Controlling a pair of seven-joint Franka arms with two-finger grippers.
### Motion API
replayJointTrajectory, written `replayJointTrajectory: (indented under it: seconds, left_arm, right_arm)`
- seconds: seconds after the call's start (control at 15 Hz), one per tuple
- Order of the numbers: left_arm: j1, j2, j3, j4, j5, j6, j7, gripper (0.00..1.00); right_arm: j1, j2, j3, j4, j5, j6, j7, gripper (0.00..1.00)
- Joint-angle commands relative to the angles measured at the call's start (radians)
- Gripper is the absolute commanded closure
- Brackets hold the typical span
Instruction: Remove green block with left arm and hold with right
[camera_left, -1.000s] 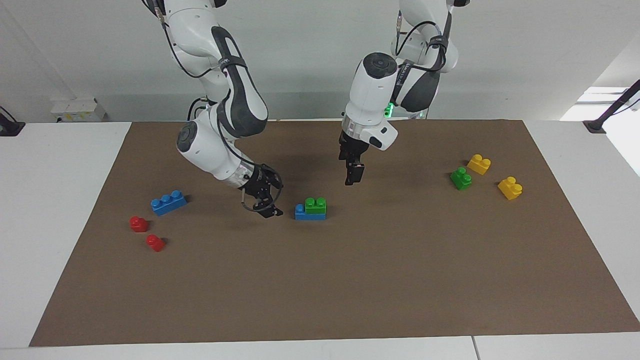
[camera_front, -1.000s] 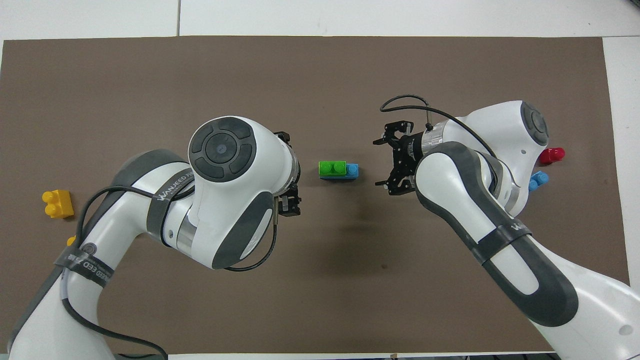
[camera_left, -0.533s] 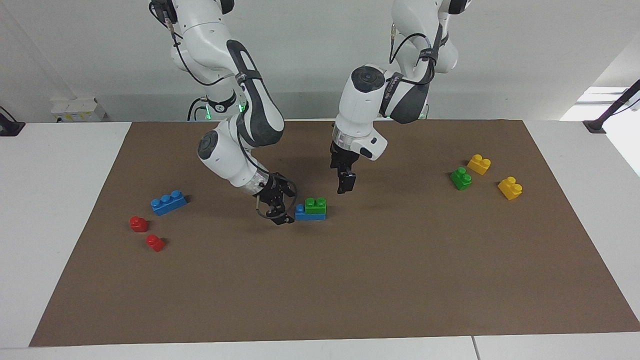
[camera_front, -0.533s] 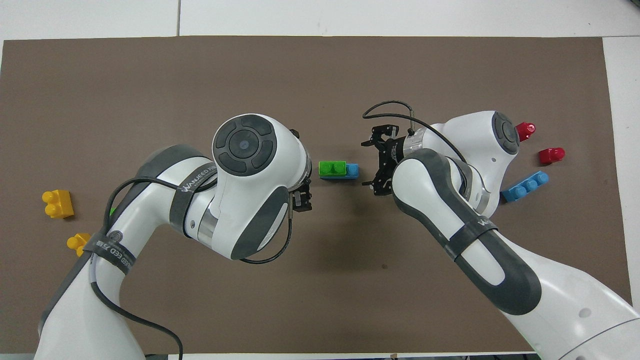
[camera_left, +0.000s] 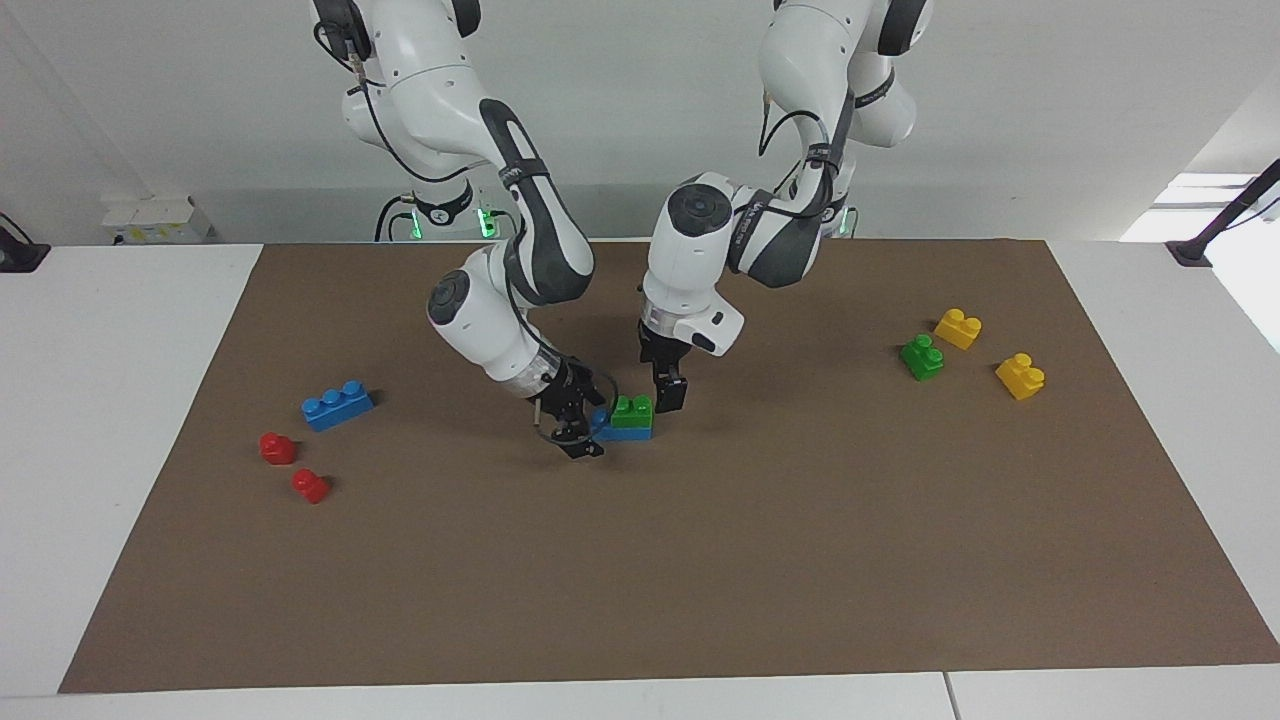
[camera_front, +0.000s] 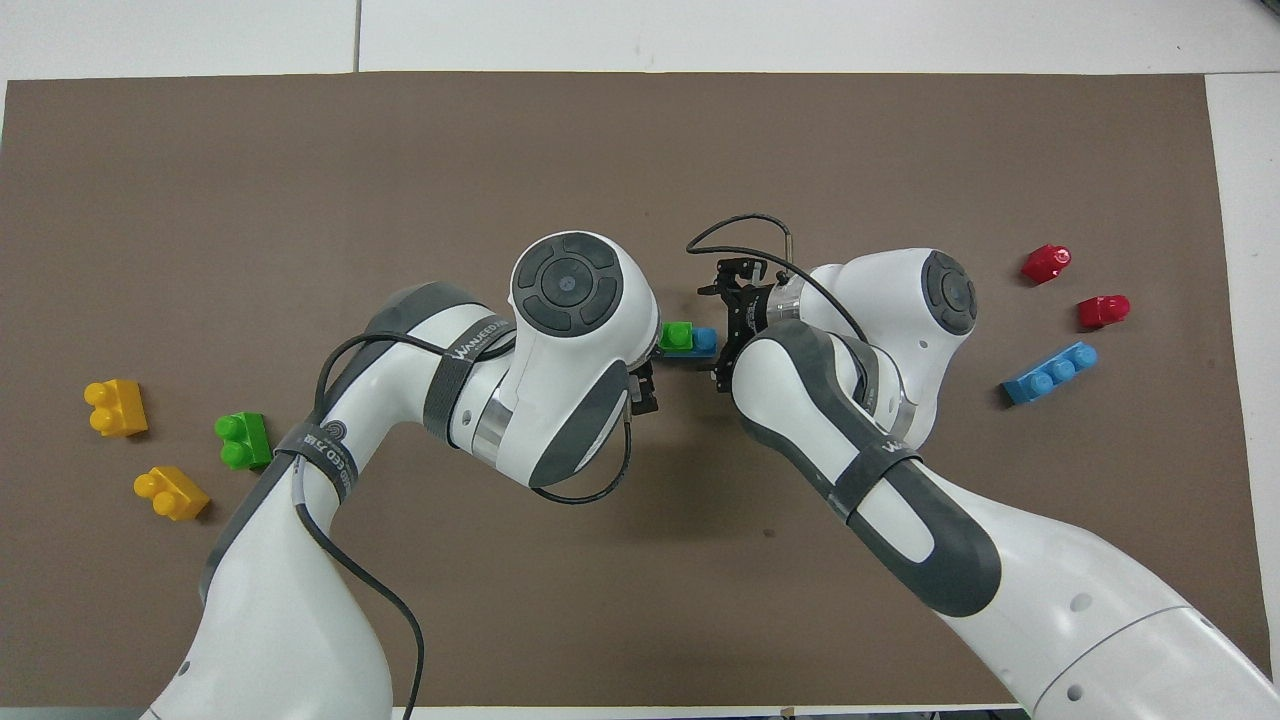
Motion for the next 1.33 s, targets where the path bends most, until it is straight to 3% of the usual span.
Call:
replayJointTrajectory:
  seconds: [0.0,0.27,0.4,0.47,0.53,0.6,0.67,1.27]
  left_arm:
    - [-0.024,0.033,0.018,0.027,-0.001,0.031,-0.034,0.00]
    - [-0.030,0.048,0.019,0.025,0.006,0.063,-0.039,0.00]
    - [-0.030,0.050,0.018,0.019,0.008,0.077,-0.039,0.00]
    - [-0.036,0.050,0.018,0.014,0.008,0.080,-0.040,0.00]
    - [-0.041,0.050,0.018,0.013,0.008,0.085,-0.045,0.00]
    - [-0.041,0.056,0.019,0.013,0.010,0.096,-0.055,0.00]
    - [-0.041,0.068,0.019,0.013,0.010,0.105,-0.057,0.00]
    - [-0.041,0.070,0.025,0.002,0.016,0.143,-0.068,0.00]
  right_arm:
    - [0.010,0.015,-0.001,0.009,0.026,0.035,0.004,0.05]
    - [0.008,0.015,-0.003,-0.001,0.026,0.040,0.000,0.11]
    - [0.003,0.022,-0.003,-0.001,0.026,0.044,0.000,0.19]
    - [0.003,0.025,-0.003,-0.001,0.026,0.055,0.000,0.29]
    - [0.005,0.025,-0.001,0.000,0.026,0.064,0.000,0.53]
    - [0.005,0.028,-0.001,0.002,0.026,0.067,-0.002,0.84]
    - [0.003,0.029,-0.001,0.006,0.026,0.067,-0.012,1.00]
    - [0.002,0.029,-0.001,0.006,0.026,0.080,-0.083,1.00]
